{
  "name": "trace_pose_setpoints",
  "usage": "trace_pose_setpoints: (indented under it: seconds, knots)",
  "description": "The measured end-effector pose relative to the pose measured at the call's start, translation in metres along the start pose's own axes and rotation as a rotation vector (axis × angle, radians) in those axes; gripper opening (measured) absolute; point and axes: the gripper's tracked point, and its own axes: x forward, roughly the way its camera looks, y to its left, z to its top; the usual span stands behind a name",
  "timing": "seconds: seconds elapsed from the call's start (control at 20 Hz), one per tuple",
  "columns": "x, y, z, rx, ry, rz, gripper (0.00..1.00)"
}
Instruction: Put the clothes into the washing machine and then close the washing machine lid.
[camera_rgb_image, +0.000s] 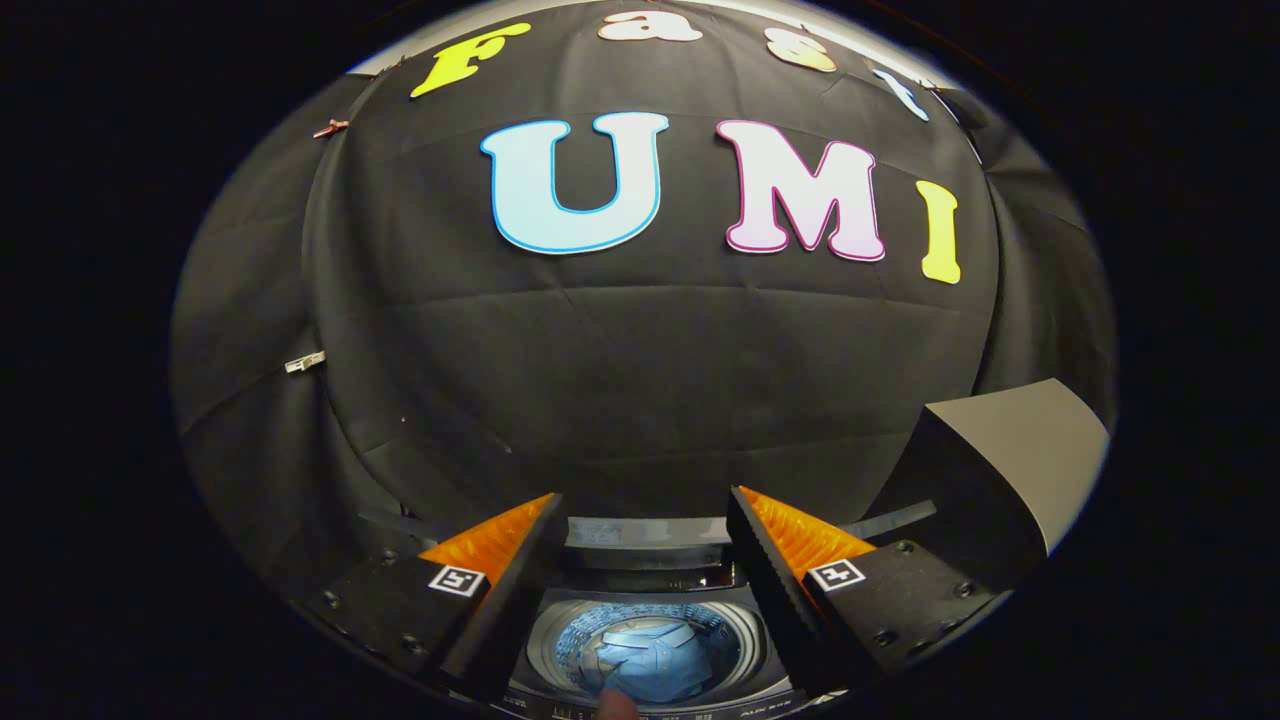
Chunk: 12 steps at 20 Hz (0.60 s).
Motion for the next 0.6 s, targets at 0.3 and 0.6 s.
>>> trace_pose_setpoints:
  seconds: [0.3,0.6]
  knots:
    - [0.005,0.001,-0.036,0.015,0.048,0.017,1.0]
    - [0.0,-0.011,-0.091,0.058,0.089,-0.001,1.0]
